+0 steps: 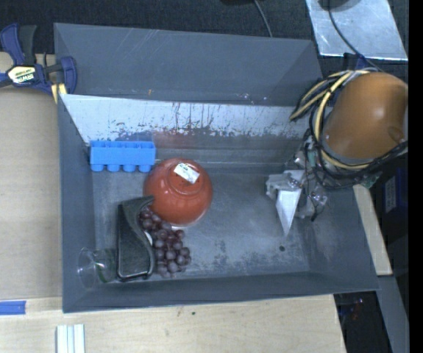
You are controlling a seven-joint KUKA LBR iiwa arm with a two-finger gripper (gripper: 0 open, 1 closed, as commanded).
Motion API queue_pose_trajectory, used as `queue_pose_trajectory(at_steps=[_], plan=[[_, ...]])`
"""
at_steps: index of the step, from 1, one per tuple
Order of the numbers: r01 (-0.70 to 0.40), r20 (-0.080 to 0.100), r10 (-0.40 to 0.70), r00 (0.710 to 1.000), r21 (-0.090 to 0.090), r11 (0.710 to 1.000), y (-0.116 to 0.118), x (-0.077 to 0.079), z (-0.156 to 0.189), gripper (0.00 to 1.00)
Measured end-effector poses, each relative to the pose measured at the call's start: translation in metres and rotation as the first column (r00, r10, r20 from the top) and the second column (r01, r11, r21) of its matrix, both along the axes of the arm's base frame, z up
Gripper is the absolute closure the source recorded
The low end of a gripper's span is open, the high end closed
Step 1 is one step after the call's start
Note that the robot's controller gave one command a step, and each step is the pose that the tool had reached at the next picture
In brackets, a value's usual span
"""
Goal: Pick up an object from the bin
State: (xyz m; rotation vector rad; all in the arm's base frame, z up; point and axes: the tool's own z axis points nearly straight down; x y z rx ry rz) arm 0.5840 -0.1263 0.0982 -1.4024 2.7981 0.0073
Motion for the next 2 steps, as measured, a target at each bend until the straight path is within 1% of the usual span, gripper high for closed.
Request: queue_pose_trajectory(at_steps=[1,2], plan=[[0.004,0.013,-0.004,1.000,-0.004,1.000,-0.002,0.003,0.040,1.00],[0.006,0.008,-0.006,1.000,-0.003,1.000,-0.002,0.002,0.059,1.00]])
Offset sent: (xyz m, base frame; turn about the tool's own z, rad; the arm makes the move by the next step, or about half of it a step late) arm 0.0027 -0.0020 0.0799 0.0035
